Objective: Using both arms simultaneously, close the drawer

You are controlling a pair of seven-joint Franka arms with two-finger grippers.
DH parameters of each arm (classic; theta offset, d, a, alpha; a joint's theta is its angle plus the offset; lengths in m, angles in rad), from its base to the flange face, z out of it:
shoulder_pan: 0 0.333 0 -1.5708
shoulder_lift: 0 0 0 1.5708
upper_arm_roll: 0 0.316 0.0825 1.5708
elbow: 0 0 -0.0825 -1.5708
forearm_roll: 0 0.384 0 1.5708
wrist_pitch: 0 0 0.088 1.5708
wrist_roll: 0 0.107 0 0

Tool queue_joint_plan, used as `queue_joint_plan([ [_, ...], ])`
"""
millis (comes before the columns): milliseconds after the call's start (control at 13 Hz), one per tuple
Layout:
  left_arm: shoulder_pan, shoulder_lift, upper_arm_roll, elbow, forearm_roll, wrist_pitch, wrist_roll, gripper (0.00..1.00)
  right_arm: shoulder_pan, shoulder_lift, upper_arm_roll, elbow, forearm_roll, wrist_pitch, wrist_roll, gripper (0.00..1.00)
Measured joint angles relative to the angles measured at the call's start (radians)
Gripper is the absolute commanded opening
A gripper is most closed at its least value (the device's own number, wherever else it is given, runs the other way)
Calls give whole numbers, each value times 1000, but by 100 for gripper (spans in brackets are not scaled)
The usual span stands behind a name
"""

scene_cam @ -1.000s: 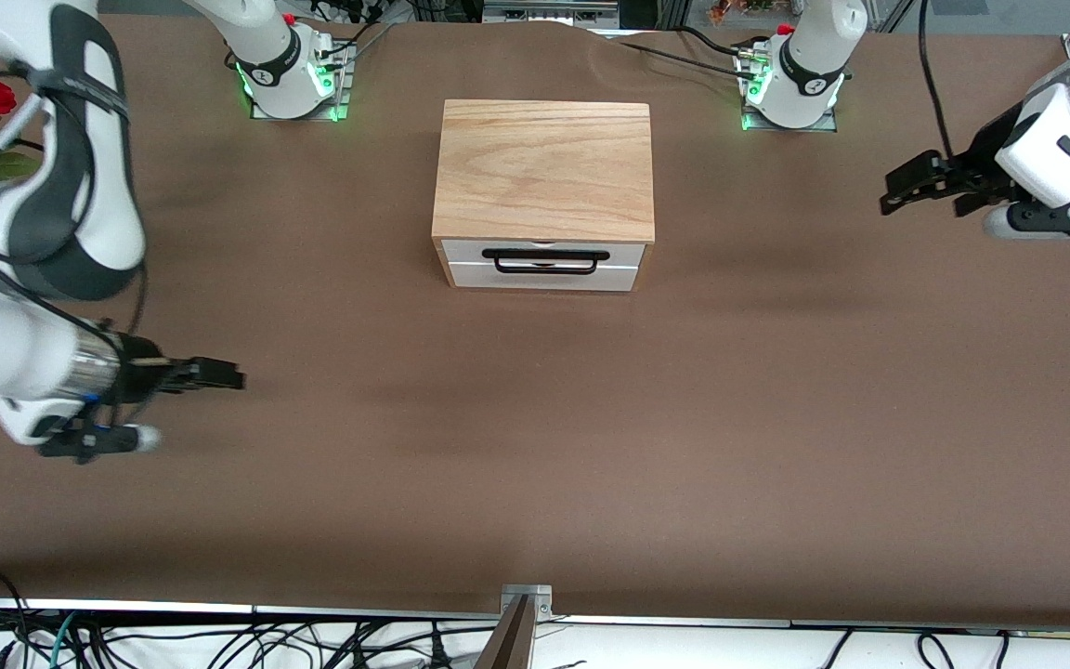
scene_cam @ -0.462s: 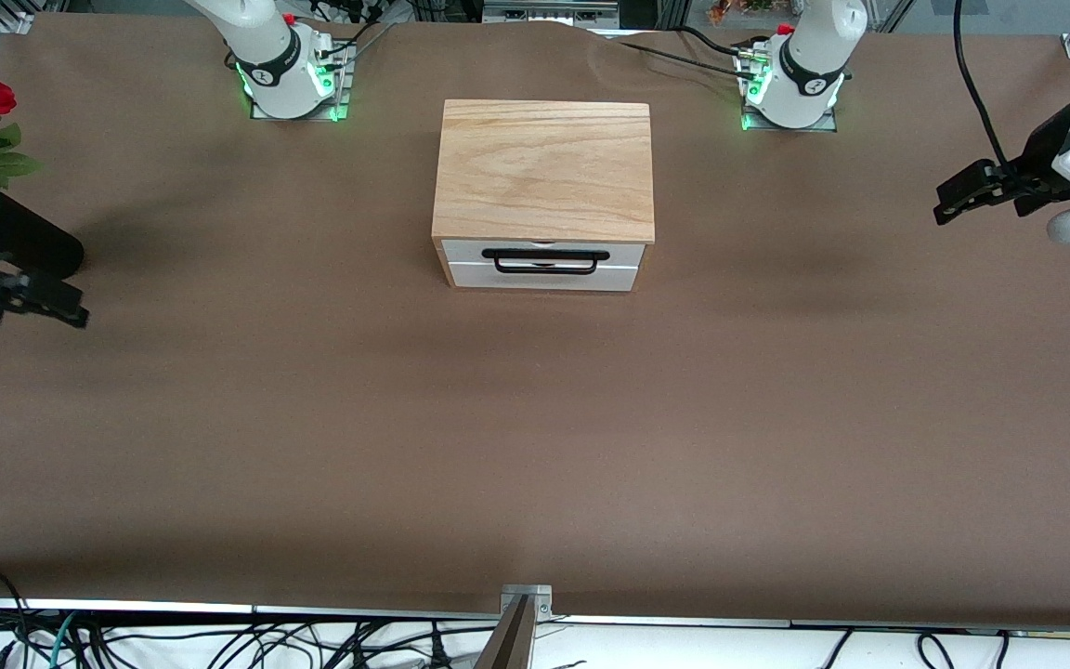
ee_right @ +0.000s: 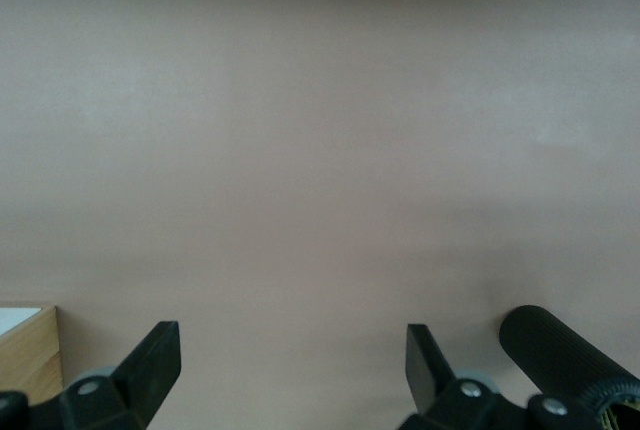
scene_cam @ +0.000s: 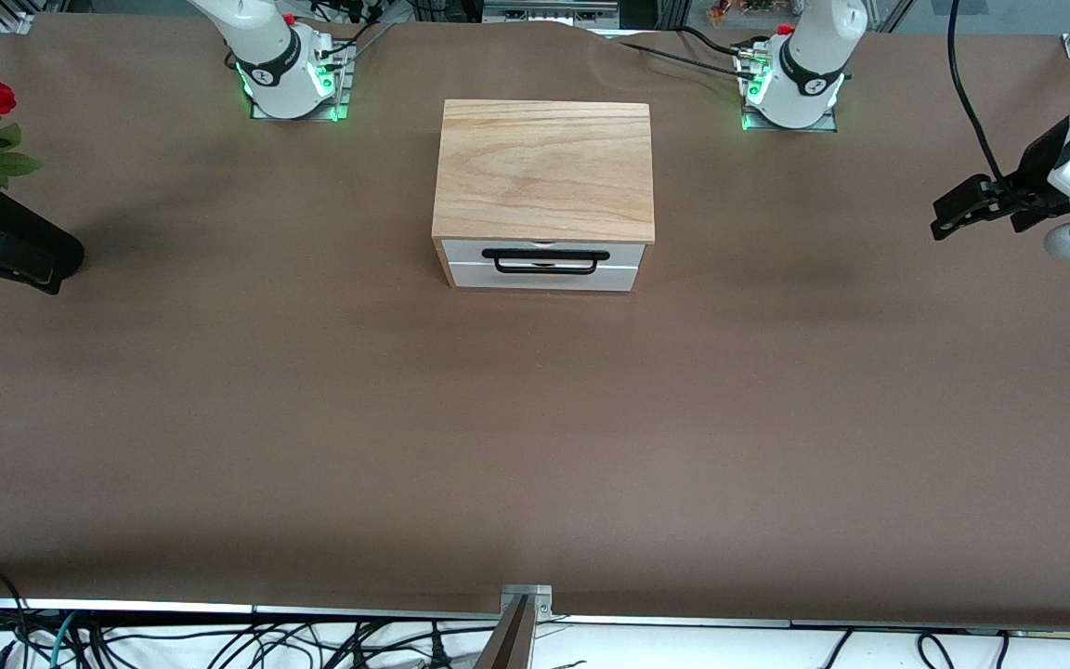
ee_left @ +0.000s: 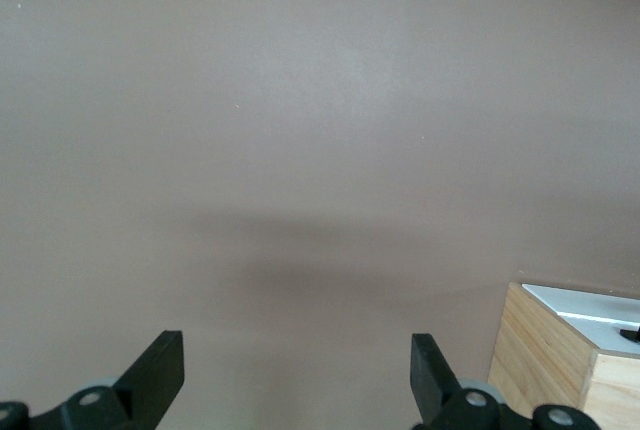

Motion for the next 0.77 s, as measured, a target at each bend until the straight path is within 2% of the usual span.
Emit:
queue_joint_plan([
  [308, 0, 0, 0, 0, 0, 0, 0, 100, -10, -61, 5, -88, -1, -4, 2, 100],
  [769, 0, 1, 0, 0, 0, 0, 0, 100, -10, -44, 16, -107, -1, -2, 1, 100],
])
